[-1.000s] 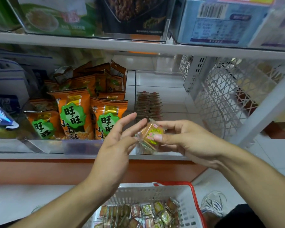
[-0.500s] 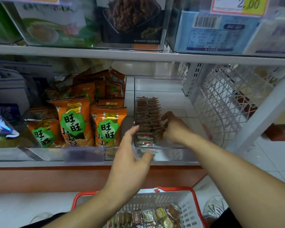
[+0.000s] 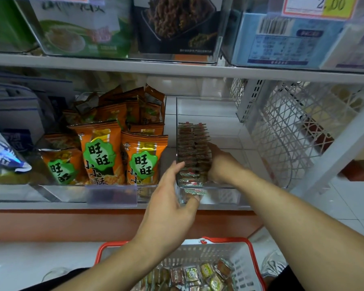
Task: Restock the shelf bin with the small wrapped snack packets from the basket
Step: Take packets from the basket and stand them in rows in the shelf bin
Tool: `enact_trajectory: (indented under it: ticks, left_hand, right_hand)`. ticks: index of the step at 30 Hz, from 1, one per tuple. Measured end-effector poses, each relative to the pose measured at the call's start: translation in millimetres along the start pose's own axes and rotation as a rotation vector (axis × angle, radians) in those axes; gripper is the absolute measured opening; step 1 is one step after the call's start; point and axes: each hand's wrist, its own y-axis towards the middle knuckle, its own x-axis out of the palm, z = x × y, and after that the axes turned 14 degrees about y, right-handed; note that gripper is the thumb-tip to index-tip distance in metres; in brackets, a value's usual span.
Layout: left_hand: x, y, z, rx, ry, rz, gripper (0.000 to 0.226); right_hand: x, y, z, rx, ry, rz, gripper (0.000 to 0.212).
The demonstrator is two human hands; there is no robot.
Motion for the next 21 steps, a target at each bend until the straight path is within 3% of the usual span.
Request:
enact_trajectory:
  ticks: [3,5,10,13,16,21]
  left_hand:
    - [-1.9,-4.1,-2.2,0.03,0.005,0.005,0.071]
    - [-1.9,-9.0,-4.4,0.05,0.051,0.013,0.07]
    - [1.8,-29.2,-15.4,0.077,0.147,0.075,0.047]
    - [12.3,-42.1,-32.4,0.059,0.157,0.003,0.034]
    - [40.3,-51.7,-71.0,0.015,0.29,-0.273,0.036]
    - [97.5,-81.1,-169.8,-0.219,0.569,-0.829,0.016]
  right_hand:
    - [-5.9,-8.2,-7.6,0.003,-0.131,-0.066,0.066]
    - [-14.8,-21.5,-15.7,-0.043,-0.241,-0.06,0.049]
    - [-25.1,-78.1,-28.6,-0.306,-0.054,0.325,0.025]
    - [1.0,-116.2,-25.3,-0.538,0.016,0.357,0.013]
    - [55.0,-140.6,5.6,-0.595,-0.11,0.126,0.014]
    - [168.5,-170.6,104.2,-0.142,-0.334,-0.727,0.028]
